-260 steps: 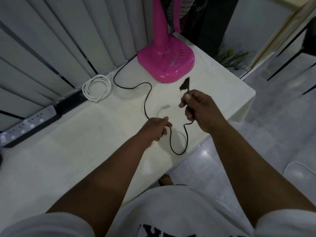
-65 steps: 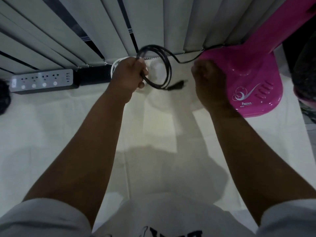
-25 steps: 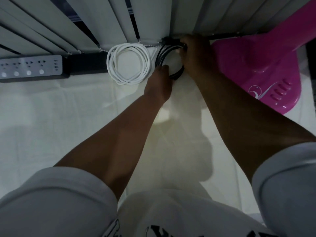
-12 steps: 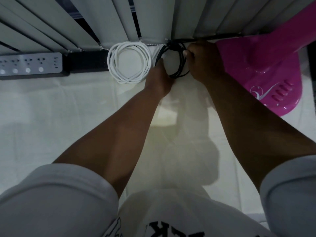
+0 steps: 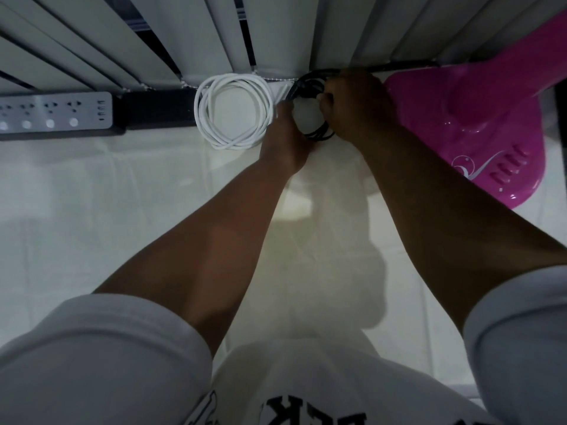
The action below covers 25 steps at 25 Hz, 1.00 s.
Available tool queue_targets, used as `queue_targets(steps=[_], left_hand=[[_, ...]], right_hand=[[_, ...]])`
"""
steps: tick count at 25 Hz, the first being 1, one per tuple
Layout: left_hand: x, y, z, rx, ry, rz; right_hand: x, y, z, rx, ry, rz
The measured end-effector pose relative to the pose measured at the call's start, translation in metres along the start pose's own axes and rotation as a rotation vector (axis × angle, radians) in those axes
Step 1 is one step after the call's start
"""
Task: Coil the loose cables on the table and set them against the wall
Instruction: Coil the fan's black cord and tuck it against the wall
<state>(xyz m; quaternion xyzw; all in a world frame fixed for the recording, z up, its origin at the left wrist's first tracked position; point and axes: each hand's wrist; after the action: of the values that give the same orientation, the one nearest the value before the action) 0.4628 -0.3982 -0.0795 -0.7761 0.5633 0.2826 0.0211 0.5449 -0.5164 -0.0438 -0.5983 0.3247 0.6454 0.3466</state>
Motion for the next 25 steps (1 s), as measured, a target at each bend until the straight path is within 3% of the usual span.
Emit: queue_targets(steps=[3, 11, 25], left_hand=[[0.000, 0.005, -0.001, 0.040, 0.098, -0.045], [0.000, -0.005, -0.004, 0.004, -0.186, 0.047], [-0.002, -0.007, -0.001, -0.034, -0.077, 0.010]], right_hand=[[-0.008, -0.006, 0.003, -0.064, 0.017, 0.031], [-0.013, 0.002, -0.008, -0.018, -0.085, 0.093], [-0.001, -0.008, 0.004, 0.032, 0.028, 0.080]])
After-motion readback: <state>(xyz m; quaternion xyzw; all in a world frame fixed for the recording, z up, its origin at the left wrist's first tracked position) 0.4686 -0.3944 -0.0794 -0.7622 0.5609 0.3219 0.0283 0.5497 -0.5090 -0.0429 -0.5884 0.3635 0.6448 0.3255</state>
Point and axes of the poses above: each hand's wrist, its own y-axis away from the middle knuckle, its own x-axis out of the palm, z = x × y, and after that the axes turned 12 degrees about y, right-handed
